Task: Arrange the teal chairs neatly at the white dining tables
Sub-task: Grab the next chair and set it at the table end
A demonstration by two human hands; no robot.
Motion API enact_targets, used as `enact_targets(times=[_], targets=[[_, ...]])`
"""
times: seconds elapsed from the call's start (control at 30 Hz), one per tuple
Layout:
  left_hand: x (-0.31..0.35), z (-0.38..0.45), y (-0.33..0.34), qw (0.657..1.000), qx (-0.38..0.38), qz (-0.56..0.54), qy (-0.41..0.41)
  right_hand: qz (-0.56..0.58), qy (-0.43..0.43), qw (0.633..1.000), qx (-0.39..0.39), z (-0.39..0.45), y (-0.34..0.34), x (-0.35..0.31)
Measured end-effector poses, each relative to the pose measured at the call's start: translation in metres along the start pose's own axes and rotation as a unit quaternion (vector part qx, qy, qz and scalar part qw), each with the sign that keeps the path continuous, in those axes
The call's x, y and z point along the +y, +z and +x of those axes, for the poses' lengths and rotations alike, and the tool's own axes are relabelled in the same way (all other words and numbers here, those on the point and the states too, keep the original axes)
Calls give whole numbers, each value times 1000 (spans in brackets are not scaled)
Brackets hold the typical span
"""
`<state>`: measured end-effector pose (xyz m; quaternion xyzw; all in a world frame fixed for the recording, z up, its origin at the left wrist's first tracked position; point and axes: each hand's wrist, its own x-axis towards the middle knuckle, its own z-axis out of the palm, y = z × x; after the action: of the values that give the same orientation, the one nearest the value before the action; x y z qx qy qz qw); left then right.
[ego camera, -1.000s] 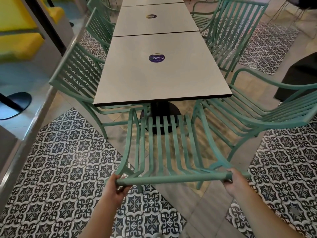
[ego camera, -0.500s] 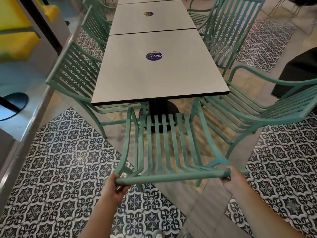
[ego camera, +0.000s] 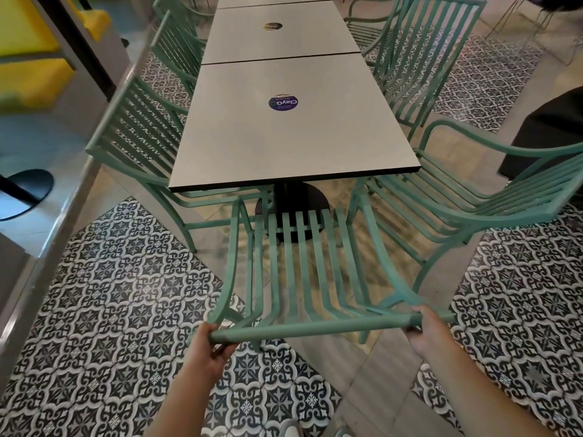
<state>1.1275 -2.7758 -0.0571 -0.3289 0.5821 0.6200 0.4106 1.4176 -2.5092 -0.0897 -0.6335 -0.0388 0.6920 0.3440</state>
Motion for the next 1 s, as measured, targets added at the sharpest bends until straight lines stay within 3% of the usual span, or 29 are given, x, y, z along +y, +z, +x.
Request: enact_targets(times=[1.0], targets=[[-5,-18,-8,1000,-11,17,-10,6,5,999,-31,-4,-8,-1]])
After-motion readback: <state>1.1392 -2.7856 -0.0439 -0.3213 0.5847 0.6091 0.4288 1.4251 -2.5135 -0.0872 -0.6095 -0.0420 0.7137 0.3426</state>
